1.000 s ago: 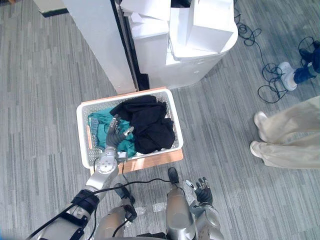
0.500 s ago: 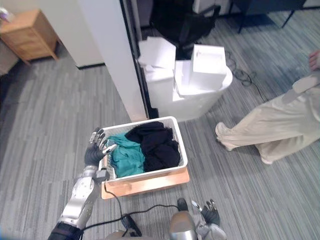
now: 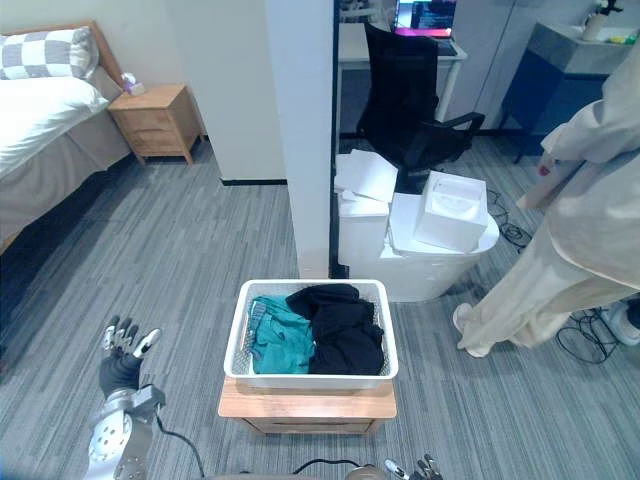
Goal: Tidy the bed and pick cloth on bed and put in laundry
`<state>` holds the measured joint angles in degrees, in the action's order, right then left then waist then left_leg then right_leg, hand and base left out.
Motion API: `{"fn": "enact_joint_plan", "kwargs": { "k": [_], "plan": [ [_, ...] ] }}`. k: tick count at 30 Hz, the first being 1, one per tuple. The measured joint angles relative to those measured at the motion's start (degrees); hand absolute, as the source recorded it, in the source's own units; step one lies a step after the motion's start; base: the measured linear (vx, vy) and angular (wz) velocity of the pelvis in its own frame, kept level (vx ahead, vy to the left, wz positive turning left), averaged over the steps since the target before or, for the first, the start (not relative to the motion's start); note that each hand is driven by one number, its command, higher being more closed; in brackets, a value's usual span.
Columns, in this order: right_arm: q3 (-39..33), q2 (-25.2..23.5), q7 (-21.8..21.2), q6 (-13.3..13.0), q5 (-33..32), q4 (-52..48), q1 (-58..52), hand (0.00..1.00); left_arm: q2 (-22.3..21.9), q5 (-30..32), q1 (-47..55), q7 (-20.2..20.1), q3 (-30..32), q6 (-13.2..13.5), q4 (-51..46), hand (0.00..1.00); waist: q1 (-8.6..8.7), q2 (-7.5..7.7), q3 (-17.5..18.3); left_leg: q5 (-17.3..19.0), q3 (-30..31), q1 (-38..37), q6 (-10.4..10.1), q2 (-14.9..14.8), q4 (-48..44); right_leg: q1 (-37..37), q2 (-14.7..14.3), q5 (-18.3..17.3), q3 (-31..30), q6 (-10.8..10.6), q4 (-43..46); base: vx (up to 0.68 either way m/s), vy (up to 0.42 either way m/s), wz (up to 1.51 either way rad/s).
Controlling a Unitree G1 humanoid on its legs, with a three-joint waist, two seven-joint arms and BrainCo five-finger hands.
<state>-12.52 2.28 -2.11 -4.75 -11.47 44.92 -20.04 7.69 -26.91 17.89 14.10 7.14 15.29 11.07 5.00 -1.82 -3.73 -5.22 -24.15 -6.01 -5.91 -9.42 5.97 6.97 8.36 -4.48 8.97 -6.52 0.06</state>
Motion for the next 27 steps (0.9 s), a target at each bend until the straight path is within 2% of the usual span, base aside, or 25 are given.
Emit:
{"fn": "enact_joint_plan", "kwargs": {
  "k": [2,4,6,7,9,11,13,15,17,18,22,27],
  "plan": [
    [0.9,0.0,0.0,0.2,-0.1,0.0,0.4,0.0,-1.1,0.9,0.4,0.0,0.7,-1.9,6.3,0.0,-1.51,-0.04,0.3,0.1,0.9,-0.9,-0.1,0.1,0.0,1.1,0.0,-0.3,0.4,0.2,0.0,0.07,-0.002,0.07],
    [1.5,0.1,-0.1,0.3,-0.2,0.1,1.3,0.0,-1.9,2.0,0.7,-0.2,0.9,-4.2,12.9,0.0,-1.6,0.09,0.7,0.2,1.4,-1.0,-0.2,0.1,0.0,1.7,0.1,-0.9,1.3,0.0,0.2,0.05,-0.007,0.18],
    [1.6,0.0,-0.1,0.3,-0.7,1.3,2.2,0.0,-3.4,2.0,1.0,-2.5,2.5,-6.7,20.8,0.0,-1.97,0.21,1.3,0.4,1.6,-1.0,-0.4,0.1,0.0,1.7,0.1,-1.3,1.4,0.0,0.4,0.06,-0.005,0.07],
    [1.6,-0.1,-0.2,0.2,-0.7,2.0,3.0,0.0,-4.5,1.4,1.0,-4.9,3.7,-8.8,26.4,0.0,-2.38,0.33,1.6,0.5,1.8,-1.0,-0.6,0.1,0.0,1.7,0.1,-1.6,1.4,0.1,0.6,0.06,-0.003,0.05],
    [1.3,-0.1,-0.5,-0.2,-0.6,3.7,4.2,0.0,-6.3,0.9,1.1,-8.7,5.9,-9.8,35.1,0.0,-2.85,0.69,1.7,0.6,2.0,-1.2,-0.7,0.2,0.0,2.1,0.1,-1.9,1.7,0.1,0.6,0.05,-0.004,0.1],
    [0.5,-0.3,-1.0,-0.7,-0.5,5.5,5.0,0.0,-7.3,2.0,1.2,-11.4,7.7,-10.4,39.8,0.0,-2.92,0.96,1.8,0.6,2.6,-1.3,-0.8,0.2,0.1,2.8,0.0,-2.1,2.5,0.3,0.5,0.03,-0.012,0.19],
    [-0.7,-0.7,-1.3,-1.1,0.4,6.8,5.5,0.0,-7.3,9.2,1.4,-12.8,10.2,-11.7,41.1,0.0,-3.43,0.95,1.8,0.7,2.7,-1.8,-0.9,0.1,0.1,3.5,0.0,-2.3,2.7,0.4,0.5,0.01,-0.016,0.1],
    [-1.1,0.1,-1.4,-1.4,2.2,8.3,6.5,0.0,-7.2,20.1,0.8,-13.6,11.0,-15.0,42.6,0.0,-3.64,0.49,1.9,0.7,2.5,-2.1,-0.9,0.0,0.1,3.6,-0.1,-2.3,2.5,0.4,0.6,-0.02,-0.019,-0.04],
    [-1.4,0.4,-1.4,-1.4,2.8,8.8,6.9,0.0,-7.2,23.1,0.2,-13.5,11.0,-16.7,42.7,0.0,-3.72,0.19,2.1,0.8,2.5,-2.3,-1.0,0.0,0.1,3.6,-0.1,-2.3,2.3,0.4,0.7,-0.03,-0.014,-0.05],
    [-1.5,0.7,-1.4,-1.4,2.9,9.0,7.1,0.0,-7.1,26.6,-0.7,-13.5,10.9,-18.7,43.6,0.0,-3.77,-0.14,2.0,0.8,2.5,-2.4,-1.0,-0.1,0.1,3.6,-0.2,-2.3,2.1,0.4,0.9,-0.03,-0.017,-0.06],
    [-1.5,1.2,-1.5,-1.2,2.5,10.9,8.2,0.0,-6.3,32.3,-2.3,-13.8,10.2,-21.2,45.1,0.0,-3.85,-0.16,2.0,1.2,1.8,-2.8,-1.4,-0.4,0.1,3.4,-0.5,-2.4,1.2,0.5,0.9,-0.02,-0.019,-0.09],
    [-1.5,1.6,-1.8,-0.2,1.9,13.0,9.2,0.0,-4.3,35.1,-3.7,-15.0,5.1,-21.4,47.1,0.0,-3.77,0.16,2.1,1.4,1.2,-2.9,-1.3,-0.4,0.1,2.8,-0.6,-2.5,0.2,0.5,0.9,0.01,-0.003,-0.1]
  ]
}}
